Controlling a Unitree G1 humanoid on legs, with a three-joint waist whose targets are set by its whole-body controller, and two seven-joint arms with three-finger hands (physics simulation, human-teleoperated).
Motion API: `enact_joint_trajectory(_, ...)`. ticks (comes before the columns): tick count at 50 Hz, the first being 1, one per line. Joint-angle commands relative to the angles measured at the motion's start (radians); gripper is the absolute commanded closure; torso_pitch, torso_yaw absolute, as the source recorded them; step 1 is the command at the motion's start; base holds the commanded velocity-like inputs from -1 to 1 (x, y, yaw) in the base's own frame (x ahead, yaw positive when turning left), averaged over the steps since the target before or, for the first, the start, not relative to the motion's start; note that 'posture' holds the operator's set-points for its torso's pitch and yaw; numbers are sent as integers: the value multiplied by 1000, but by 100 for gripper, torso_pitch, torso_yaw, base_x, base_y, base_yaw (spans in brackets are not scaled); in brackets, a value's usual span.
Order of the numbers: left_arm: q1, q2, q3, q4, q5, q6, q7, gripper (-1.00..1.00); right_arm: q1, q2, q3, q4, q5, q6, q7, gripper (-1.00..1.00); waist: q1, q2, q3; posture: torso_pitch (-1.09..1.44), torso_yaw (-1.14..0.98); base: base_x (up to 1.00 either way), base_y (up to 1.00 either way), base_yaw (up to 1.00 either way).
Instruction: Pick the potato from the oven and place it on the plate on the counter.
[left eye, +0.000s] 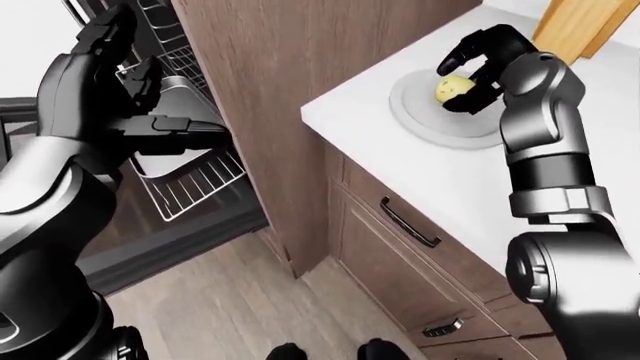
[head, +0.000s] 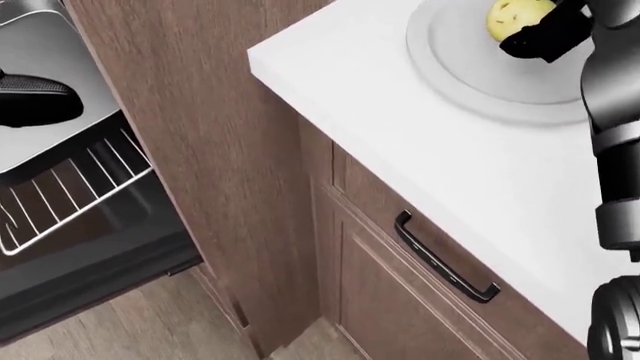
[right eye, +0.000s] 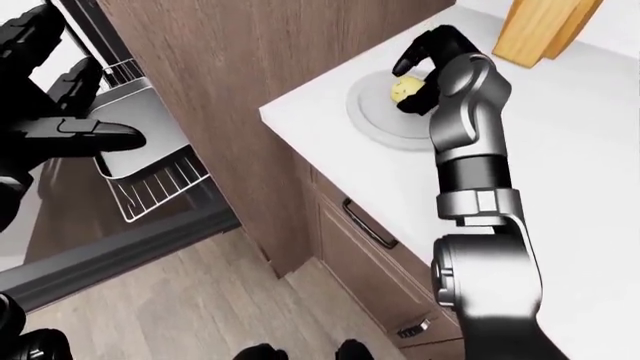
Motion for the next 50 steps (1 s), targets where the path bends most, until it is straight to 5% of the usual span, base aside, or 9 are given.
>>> enact_joint_trajectory(1, -26, 16, 21, -27, 1, -25, 3, -100, -30, -15, -8, -38, -11, -15, -12, -19, 0, -1, -39, 110, 0, 0, 0, 0)
enact_joint_trajectory(11, -26, 23, 27, -31, -11, -19, 8, -100, -15, -29, -13, -67, -22, -12, 25, -80, 2, -2, -40, 110, 0, 0, 0, 0)
enact_joint_trajectory(18, -52, 33, 27, -22, -24, -4, 19, -100, -5, -74, -37, -211, -32, 16, 124, -85, 5, -2, -39, 110, 0, 0, 0, 0)
enact_joint_trajectory(27, -85, 72, 63, -12, -85, 17, 51, -100, 145, -132, -120, -585, 29, 126, 268, -84, 8, -11, -48, 110, 0, 0, 0, 0)
enact_joint_trajectory(33, -61, 129, 164, -69, -260, 53, 144, -100, 200, -203, -165, -856, 85, 254, 408, -98, 4, -11, -48, 110, 0, 0, 0, 0)
enact_joint_trajectory(39, 36, 276, 243, -94, -475, -17, 261, -100, 301, -289, -247, -1065, 163, 332, 499, -100, -1, -9, -49, 110, 0, 0, 0, 0)
enact_joint_trajectory(47, 235, 432, 352, -134, -684, -186, 345, -100, 482, -449, -427, -1276, 348, 420, 529, -100, -1, -10, -46, 110, 0, 0, 0, 0)
enact_joint_trajectory(50, 307, 476, 445, -173, -775, -213, 379, -100, 547, -502, -512, -1355, 428, 460, 540, -100, -2, -11, -41, 110, 0, 0, 0, 0)
